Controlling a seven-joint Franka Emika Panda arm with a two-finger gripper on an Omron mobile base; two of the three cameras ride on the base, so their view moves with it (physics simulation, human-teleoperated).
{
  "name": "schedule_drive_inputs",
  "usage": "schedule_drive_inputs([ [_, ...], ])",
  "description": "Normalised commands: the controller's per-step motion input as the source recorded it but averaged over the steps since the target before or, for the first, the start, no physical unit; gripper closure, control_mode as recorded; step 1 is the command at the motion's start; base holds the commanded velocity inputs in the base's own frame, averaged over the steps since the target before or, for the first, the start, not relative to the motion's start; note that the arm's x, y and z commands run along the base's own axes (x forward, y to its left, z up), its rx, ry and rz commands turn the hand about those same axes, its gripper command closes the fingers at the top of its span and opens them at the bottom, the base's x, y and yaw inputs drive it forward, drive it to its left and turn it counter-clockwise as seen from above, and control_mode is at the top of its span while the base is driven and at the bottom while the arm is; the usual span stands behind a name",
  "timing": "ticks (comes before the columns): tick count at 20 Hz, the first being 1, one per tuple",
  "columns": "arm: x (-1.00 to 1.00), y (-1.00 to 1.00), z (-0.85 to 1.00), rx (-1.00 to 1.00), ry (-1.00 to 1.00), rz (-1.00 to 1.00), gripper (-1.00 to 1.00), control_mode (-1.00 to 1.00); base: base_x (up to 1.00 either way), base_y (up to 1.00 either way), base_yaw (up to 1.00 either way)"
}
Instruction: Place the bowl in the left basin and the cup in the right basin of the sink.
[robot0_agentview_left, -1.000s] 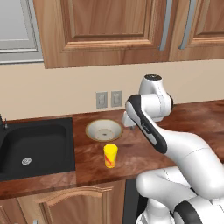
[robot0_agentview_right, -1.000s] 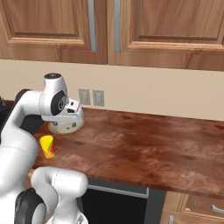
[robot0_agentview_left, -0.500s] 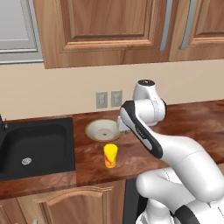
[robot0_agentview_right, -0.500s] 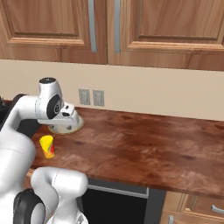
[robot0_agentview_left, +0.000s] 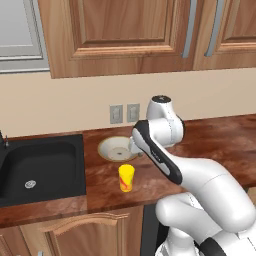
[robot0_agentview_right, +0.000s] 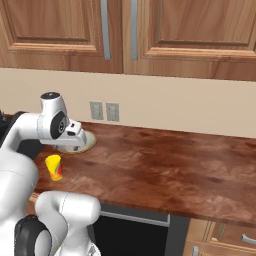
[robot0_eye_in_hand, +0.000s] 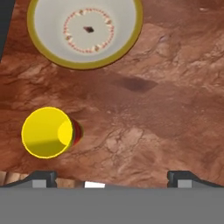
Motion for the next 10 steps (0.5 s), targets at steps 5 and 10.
schedule_drive_inputs([
  [5,0.0,0.06,-0.09,0.0,0.0,0.0,-1.0,-1.0,0.0,0.0,0.0],
  [10,0.04,0.02,-0.11,0.0,0.0,0.0,-1.0,-1.0,0.0,0.0,0.0],
])
